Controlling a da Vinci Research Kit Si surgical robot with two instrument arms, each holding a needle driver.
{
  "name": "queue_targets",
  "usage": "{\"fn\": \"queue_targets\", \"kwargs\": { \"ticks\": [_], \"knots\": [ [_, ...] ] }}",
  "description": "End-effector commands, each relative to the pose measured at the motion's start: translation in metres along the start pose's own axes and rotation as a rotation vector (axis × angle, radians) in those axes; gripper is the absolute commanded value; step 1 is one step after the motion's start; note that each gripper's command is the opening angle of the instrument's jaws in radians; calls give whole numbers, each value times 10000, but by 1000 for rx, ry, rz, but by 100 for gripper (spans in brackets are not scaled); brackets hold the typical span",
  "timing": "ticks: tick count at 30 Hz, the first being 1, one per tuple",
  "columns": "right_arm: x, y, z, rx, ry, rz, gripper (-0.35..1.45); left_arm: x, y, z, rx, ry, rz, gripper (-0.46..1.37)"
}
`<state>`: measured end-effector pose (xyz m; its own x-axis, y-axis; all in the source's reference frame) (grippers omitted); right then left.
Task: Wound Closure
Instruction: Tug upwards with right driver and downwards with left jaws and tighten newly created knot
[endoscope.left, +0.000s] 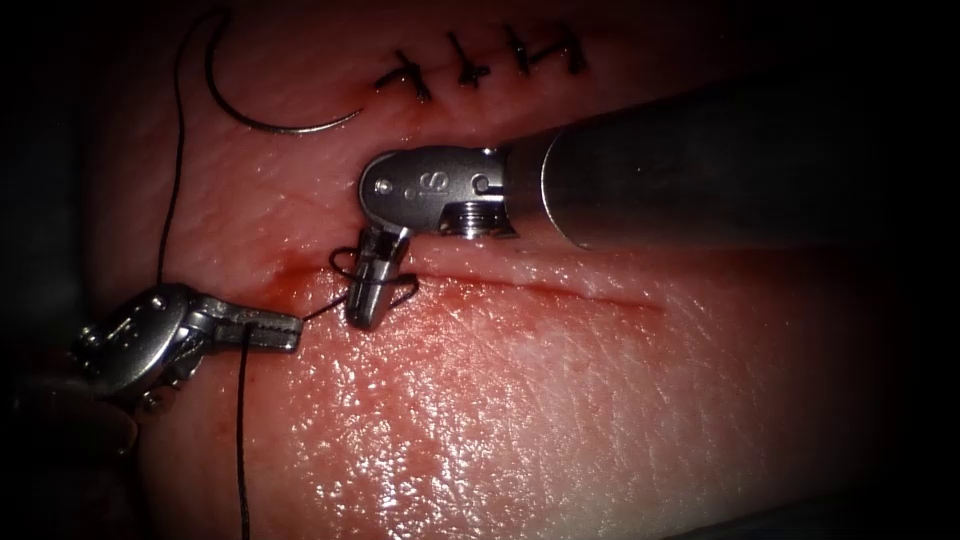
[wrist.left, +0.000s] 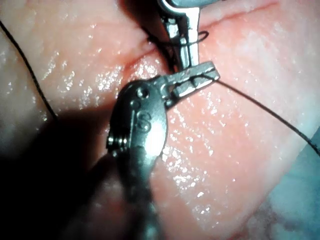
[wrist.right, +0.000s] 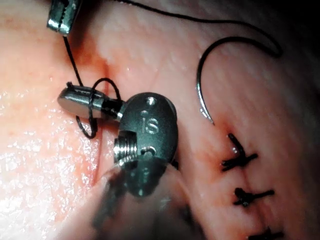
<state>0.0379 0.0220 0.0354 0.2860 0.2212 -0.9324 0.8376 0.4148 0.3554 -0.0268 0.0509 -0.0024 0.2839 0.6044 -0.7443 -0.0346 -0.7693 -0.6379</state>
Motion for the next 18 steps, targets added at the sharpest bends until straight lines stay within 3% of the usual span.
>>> {"fn": "queue_targets", "kwargs": {
  "ticks": [1,18],
  "knots": [
    [3,-1,0,1,0,-2,-35,2,-2,1,-9,0,-4,-35],
    [-3,5,-12,-26,5,4,-35,-1,6,1,-12,-1,1,-35]
  ]
}}
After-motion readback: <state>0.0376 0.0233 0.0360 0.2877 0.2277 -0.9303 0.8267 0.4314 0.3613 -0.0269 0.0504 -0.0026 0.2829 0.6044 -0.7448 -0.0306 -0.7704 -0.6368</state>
